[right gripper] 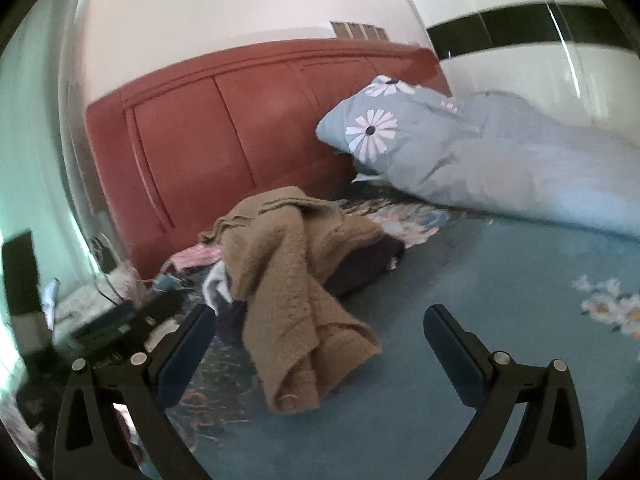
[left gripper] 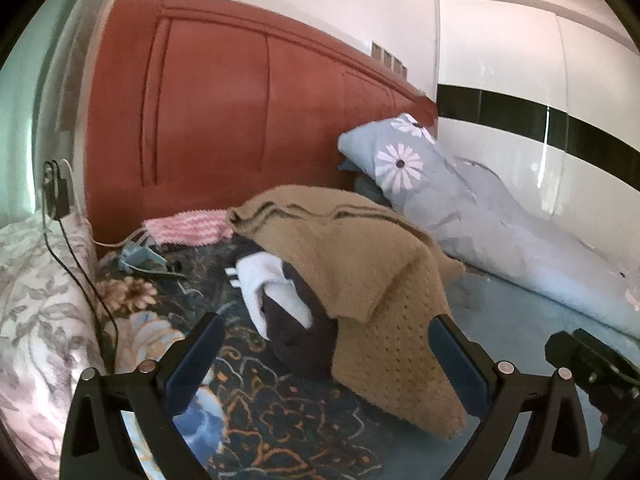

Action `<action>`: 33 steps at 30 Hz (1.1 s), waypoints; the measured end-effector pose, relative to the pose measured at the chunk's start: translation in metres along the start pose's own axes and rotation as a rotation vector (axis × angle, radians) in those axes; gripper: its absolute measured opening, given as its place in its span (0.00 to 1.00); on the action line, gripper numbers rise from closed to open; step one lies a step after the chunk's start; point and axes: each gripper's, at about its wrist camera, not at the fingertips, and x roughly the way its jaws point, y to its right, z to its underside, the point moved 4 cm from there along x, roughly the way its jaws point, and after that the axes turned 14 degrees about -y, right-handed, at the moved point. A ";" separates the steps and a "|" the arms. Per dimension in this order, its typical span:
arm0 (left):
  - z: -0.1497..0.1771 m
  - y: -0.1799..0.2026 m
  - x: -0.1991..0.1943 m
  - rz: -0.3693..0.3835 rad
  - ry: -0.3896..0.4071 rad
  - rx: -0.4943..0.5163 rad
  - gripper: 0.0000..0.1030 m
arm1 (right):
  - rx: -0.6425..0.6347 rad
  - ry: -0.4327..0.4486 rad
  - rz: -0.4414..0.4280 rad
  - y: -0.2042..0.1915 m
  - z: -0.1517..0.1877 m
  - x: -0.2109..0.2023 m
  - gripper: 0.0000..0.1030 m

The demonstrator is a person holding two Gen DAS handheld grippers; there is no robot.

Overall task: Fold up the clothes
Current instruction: 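Move the right gripper toward the tan knit sweater on the clothes pile, then grasp the tan sweater with the right gripper and lift it off the pile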

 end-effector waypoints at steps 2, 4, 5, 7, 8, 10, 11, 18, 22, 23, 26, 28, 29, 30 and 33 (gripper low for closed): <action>-0.002 -0.001 -0.003 -0.011 0.021 0.009 1.00 | -0.010 0.020 0.035 -0.002 0.001 -0.002 1.00; -0.003 -0.002 -0.006 -0.021 0.037 0.009 1.00 | -0.010 0.037 0.046 -0.003 0.002 -0.003 1.00; -0.003 -0.002 -0.007 -0.024 0.043 0.006 1.00 | -0.009 0.045 0.047 -0.004 0.003 -0.004 1.00; -0.004 -0.004 -0.009 -0.021 0.050 -0.007 1.00 | -0.004 0.058 0.048 -0.004 0.002 -0.005 1.00; -0.005 -0.005 -0.009 -0.017 0.051 -0.020 1.00 | -0.005 0.064 0.048 -0.004 0.002 -0.005 1.00; -0.006 -0.008 -0.009 -0.001 0.050 -0.042 1.00 | -0.014 0.078 0.040 -0.007 0.001 -0.005 1.00; -0.006 -0.010 -0.009 0.018 0.046 -0.048 1.00 | -0.021 0.083 0.012 -0.008 0.001 -0.005 1.00; -0.004 -0.023 -0.002 0.023 0.026 -0.071 1.00 | -0.051 0.004 -0.198 -0.024 -0.010 0.015 1.00; -0.004 -0.037 0.002 0.042 0.004 -0.103 1.00 | -0.062 -0.094 -0.276 -0.029 -0.026 0.042 1.00; -0.003 -0.040 0.004 0.048 -0.004 -0.113 1.00 | -0.072 -0.118 -0.271 -0.031 -0.028 0.049 1.00; -0.003 -0.050 0.007 0.057 -0.022 -0.142 1.00 | -0.143 -0.181 -0.183 -0.036 -0.034 0.074 1.00; -0.002 -0.056 0.008 0.065 -0.031 -0.160 1.00 | -0.175 -0.218 -0.112 -0.037 -0.038 0.091 1.00; -0.002 -0.058 0.008 0.072 -0.032 -0.168 1.00 | -0.162 -0.233 -0.073 -0.034 -0.040 0.099 1.00; -0.002 -0.059 0.008 0.077 -0.033 -0.174 1.00 | -0.139 -0.260 -0.041 -0.029 -0.042 0.109 1.00; -0.003 -0.058 0.009 0.086 -0.039 -0.170 1.00 | -0.057 -0.318 -0.039 -0.020 -0.045 0.130 0.96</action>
